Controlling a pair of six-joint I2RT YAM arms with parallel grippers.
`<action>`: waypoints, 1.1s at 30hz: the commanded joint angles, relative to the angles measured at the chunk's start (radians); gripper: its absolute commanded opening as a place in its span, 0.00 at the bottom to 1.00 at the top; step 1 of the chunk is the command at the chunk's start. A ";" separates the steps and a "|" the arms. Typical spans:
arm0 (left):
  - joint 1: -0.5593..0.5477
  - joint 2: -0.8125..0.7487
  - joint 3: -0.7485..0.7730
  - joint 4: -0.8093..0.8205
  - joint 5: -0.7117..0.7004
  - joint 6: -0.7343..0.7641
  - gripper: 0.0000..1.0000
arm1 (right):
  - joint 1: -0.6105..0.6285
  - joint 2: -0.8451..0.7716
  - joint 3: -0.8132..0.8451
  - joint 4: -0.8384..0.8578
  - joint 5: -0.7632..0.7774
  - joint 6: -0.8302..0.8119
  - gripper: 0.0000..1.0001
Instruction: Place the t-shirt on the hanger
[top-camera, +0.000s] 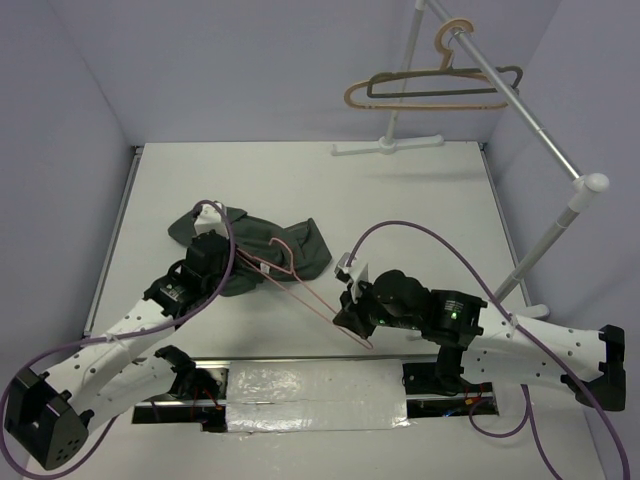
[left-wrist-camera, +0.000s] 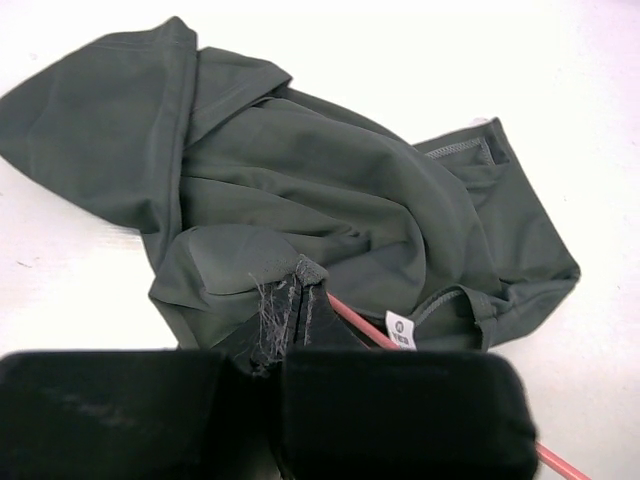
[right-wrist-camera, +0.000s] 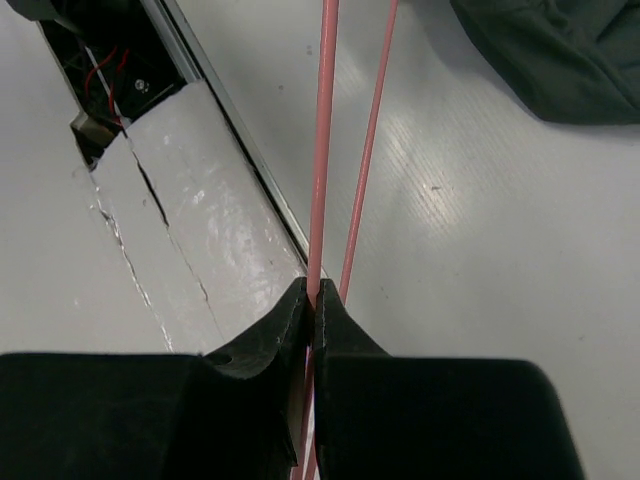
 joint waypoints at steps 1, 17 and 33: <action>0.005 -0.021 0.031 0.041 0.051 0.026 0.00 | 0.009 -0.020 -0.009 0.143 -0.002 -0.049 0.00; 0.004 -0.093 0.255 -0.128 0.109 0.115 0.00 | 0.009 0.014 -0.110 0.430 -0.062 -0.006 0.00; -0.018 -0.170 0.330 -0.145 0.560 0.146 0.00 | -0.003 0.162 -0.291 1.113 0.163 -0.087 0.00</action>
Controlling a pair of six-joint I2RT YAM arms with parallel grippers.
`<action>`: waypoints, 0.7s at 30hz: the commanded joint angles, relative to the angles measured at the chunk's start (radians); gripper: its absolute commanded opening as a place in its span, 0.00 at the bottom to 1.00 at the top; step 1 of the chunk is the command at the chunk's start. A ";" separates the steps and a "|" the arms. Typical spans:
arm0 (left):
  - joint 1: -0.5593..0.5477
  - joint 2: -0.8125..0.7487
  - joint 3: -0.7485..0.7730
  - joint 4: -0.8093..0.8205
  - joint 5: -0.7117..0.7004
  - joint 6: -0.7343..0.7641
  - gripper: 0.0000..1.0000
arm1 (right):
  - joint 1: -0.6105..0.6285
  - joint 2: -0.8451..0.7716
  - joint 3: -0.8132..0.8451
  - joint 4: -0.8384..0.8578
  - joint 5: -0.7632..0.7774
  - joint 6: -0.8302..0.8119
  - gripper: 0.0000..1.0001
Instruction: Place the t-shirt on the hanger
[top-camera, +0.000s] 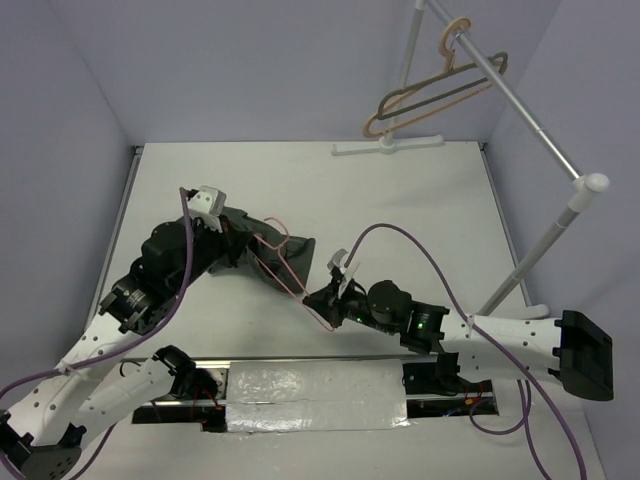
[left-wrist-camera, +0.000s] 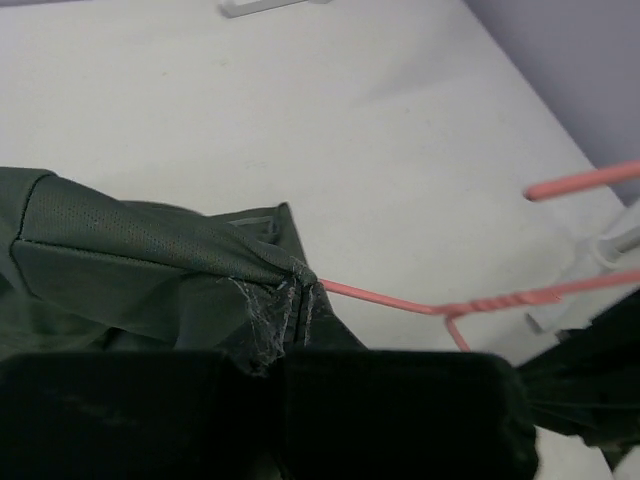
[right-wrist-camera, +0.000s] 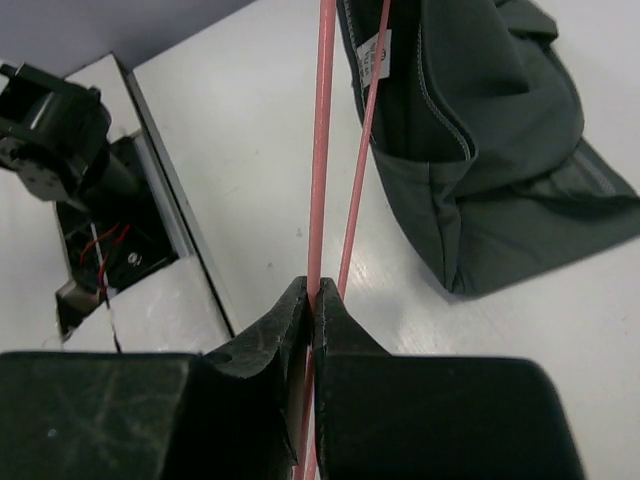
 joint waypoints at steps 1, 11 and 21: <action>-0.013 -0.032 0.070 0.028 0.160 0.013 0.00 | -0.005 0.026 -0.023 0.324 0.067 -0.050 0.00; -0.022 0.089 0.401 -0.255 0.237 0.199 0.86 | -0.008 0.104 -0.127 0.750 0.091 -0.189 0.00; -0.022 0.250 0.819 -0.619 0.134 0.577 0.72 | -0.011 0.000 -0.275 0.843 0.007 -0.194 0.00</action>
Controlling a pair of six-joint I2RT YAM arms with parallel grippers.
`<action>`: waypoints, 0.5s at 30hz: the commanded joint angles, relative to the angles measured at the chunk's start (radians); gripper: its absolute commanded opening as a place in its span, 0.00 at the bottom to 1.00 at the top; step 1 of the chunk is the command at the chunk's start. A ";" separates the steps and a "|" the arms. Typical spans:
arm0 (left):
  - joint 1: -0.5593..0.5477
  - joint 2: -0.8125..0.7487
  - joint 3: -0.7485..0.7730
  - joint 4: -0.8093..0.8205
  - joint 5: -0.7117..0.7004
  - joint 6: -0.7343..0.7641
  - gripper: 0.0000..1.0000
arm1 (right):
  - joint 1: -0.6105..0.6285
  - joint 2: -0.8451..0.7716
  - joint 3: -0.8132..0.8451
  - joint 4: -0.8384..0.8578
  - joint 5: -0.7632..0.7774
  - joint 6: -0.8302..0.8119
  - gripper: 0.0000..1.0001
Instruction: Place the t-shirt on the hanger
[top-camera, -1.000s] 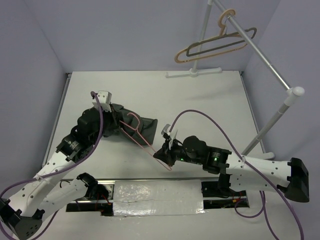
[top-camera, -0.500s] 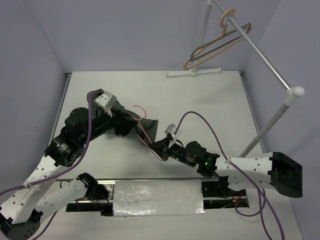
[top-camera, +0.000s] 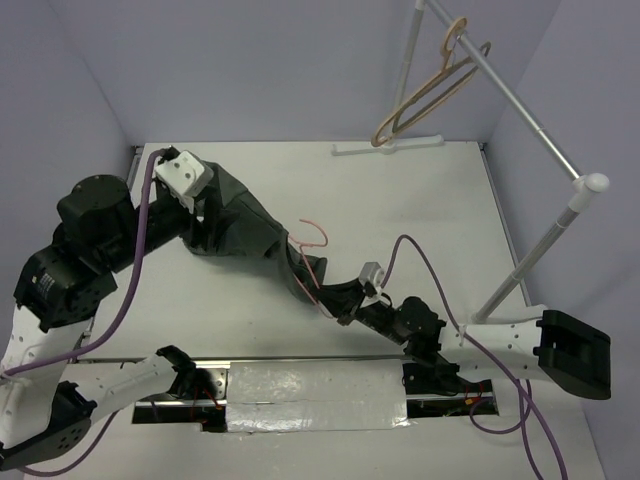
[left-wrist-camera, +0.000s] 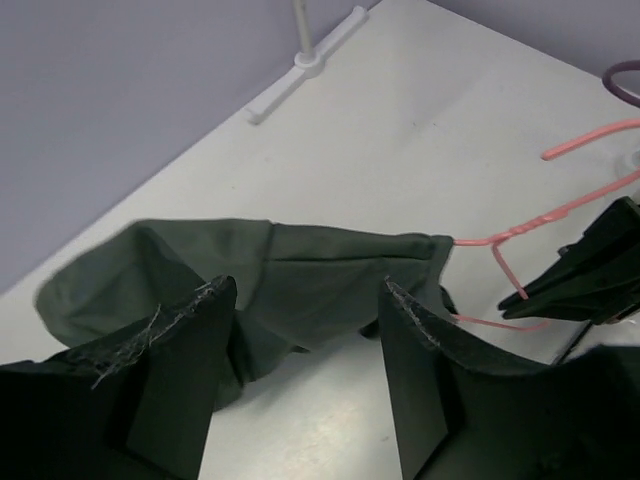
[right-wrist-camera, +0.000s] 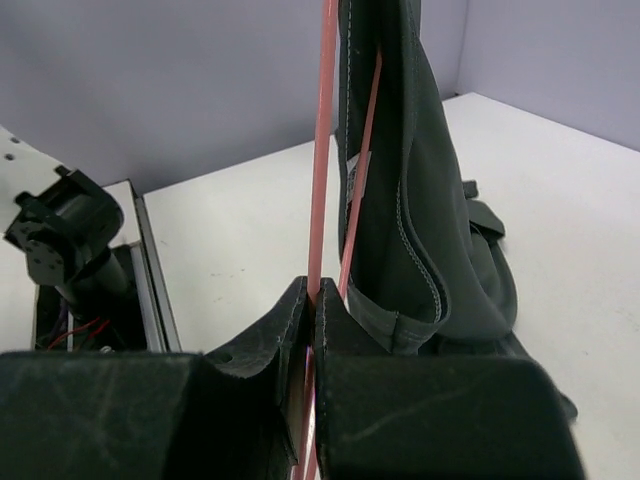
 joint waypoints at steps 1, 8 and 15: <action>-0.001 0.075 0.140 -0.151 0.028 0.197 0.70 | -0.003 -0.051 -0.039 0.151 -0.045 -0.023 0.00; -0.067 0.101 0.088 -0.171 0.167 0.476 0.69 | -0.001 -0.111 -0.117 0.131 -0.147 -0.006 0.00; -0.110 0.098 -0.011 -0.206 0.294 0.613 0.70 | -0.003 -0.124 -0.121 0.105 -0.171 -0.015 0.00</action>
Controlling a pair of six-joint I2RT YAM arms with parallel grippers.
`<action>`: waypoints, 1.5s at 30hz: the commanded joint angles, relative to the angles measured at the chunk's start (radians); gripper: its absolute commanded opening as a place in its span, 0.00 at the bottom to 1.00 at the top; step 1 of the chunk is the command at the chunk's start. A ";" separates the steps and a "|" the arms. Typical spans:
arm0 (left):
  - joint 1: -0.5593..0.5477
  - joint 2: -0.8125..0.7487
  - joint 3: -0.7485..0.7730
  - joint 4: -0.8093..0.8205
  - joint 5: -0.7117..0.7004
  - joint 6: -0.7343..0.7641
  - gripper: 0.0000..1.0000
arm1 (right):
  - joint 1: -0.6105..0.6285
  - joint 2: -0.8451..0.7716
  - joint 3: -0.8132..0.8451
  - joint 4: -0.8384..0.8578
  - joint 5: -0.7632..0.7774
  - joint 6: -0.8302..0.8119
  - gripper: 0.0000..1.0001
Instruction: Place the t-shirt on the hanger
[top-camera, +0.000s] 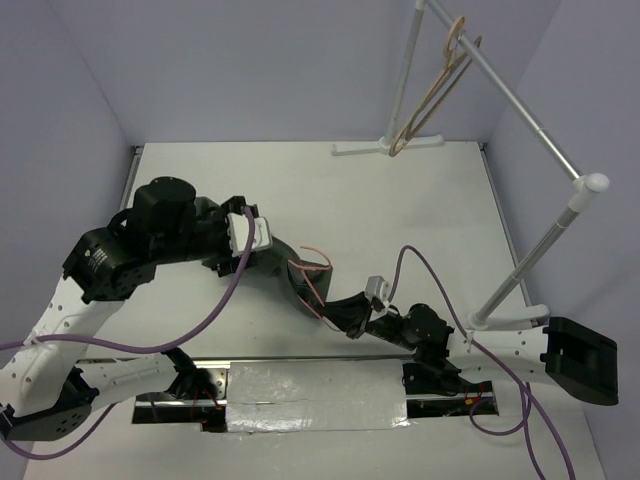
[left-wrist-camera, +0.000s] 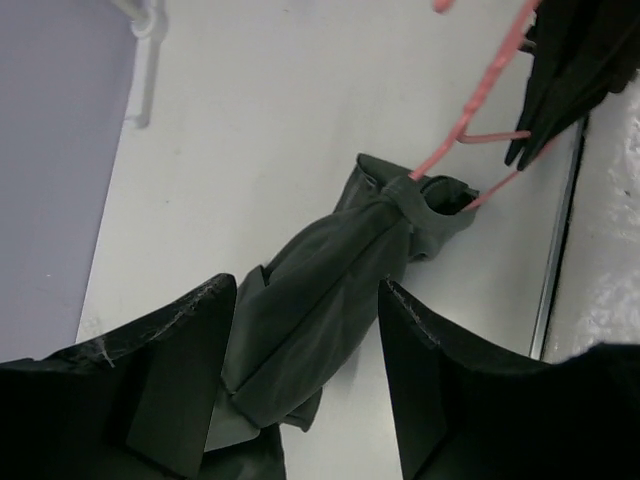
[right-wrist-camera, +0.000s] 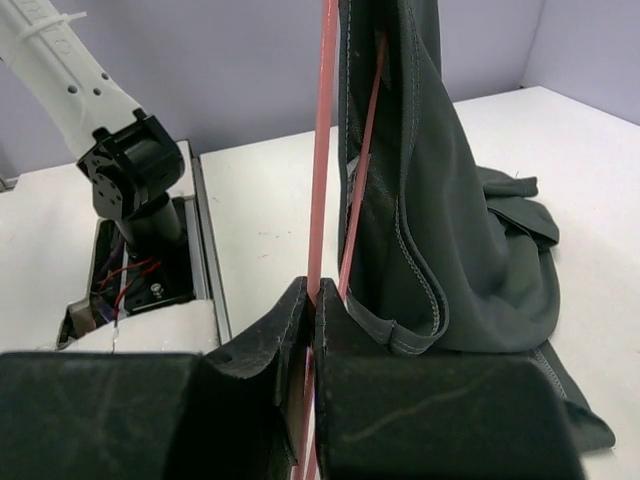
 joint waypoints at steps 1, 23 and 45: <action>-0.021 -0.003 -0.020 -0.033 0.080 0.115 0.71 | -0.001 -0.026 0.001 0.076 -0.015 -0.017 0.00; -0.132 0.072 -0.189 -0.009 -0.121 0.092 0.02 | -0.003 -0.010 0.047 -0.016 -0.072 -0.018 0.00; -0.135 -0.069 -0.311 0.274 -0.388 -0.263 0.00 | -0.003 -0.230 0.258 -0.660 0.580 0.598 0.57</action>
